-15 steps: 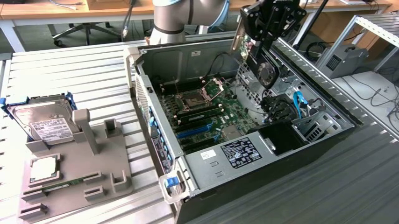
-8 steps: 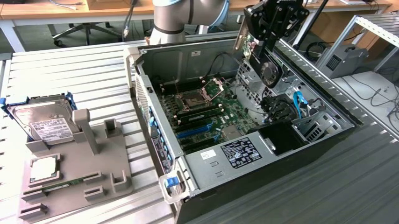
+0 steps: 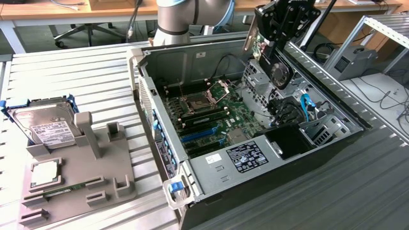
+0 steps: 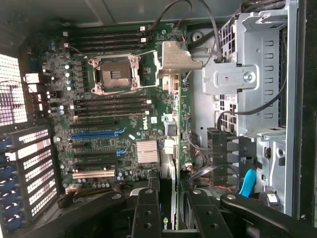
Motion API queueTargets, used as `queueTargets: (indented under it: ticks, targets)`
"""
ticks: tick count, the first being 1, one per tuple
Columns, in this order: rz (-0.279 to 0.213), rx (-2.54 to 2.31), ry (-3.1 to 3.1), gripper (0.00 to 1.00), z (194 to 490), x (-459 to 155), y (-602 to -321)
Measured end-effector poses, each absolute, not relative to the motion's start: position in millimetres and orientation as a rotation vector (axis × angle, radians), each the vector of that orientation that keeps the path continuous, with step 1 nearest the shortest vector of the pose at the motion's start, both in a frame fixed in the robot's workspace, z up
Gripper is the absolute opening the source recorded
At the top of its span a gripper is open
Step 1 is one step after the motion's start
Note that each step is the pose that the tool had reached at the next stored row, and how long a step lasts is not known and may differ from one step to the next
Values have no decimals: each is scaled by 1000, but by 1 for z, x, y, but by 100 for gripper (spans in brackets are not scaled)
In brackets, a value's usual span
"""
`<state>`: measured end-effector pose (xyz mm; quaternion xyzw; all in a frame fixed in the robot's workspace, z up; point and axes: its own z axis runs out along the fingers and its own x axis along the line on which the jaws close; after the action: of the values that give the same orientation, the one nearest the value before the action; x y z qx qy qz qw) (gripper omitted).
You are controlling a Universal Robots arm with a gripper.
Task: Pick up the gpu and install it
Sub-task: 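Pick up the gpu and move the gpu toward the slot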
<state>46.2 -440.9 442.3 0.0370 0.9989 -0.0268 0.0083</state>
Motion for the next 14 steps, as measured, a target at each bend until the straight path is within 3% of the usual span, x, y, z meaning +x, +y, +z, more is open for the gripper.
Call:
queueTargets:
  ticks: [14]
  targets:
    - [-84,116,3122,26,442,64,-441]
